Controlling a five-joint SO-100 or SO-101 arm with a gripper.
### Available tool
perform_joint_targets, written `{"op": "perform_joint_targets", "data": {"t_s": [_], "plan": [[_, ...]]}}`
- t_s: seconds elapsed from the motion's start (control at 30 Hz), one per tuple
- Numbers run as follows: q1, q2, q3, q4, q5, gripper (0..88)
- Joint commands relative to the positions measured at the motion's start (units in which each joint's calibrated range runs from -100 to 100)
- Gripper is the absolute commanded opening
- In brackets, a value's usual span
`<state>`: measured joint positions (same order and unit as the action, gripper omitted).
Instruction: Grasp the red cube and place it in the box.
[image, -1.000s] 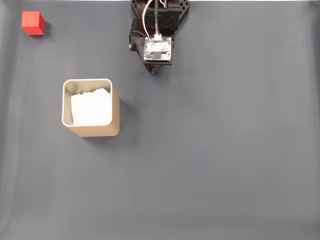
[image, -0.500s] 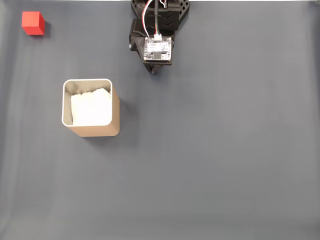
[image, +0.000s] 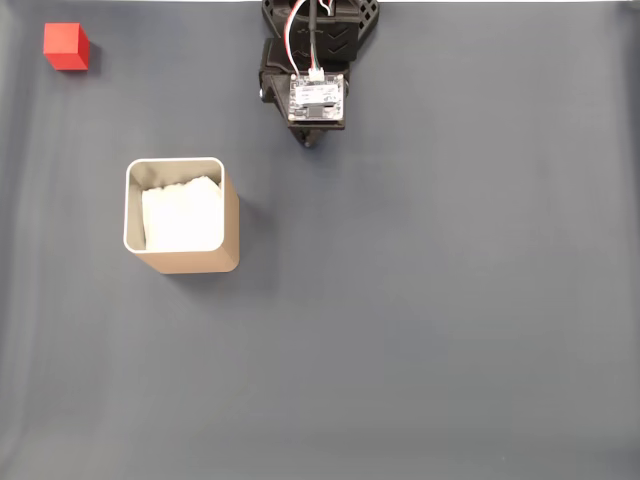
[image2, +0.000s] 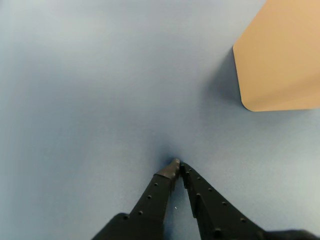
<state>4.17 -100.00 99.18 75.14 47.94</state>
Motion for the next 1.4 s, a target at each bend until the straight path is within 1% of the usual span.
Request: {"op": "perform_joint_targets", "data": {"t_s": [0.0, 0.13, 0.3, 0.57, 1.2, 1.37], "plan": [[-0.3, 0.09, 0.64, -0.91, 0.34, 0.3], [-0.16, 0.09, 0.64, -8.22, -1.12, 0.3], [-0.51, 0.09, 0.09, -15.19, -1.03, 0.3], [-1.58, 4.59, -7.02, -20.77, -2.3, 0.3], [-1.72, 30.72, -46.95, -20.36, -5.42, 0.3], [0.55, 36.35, -57.52, -16.01, -5.81, 0.3]]}}
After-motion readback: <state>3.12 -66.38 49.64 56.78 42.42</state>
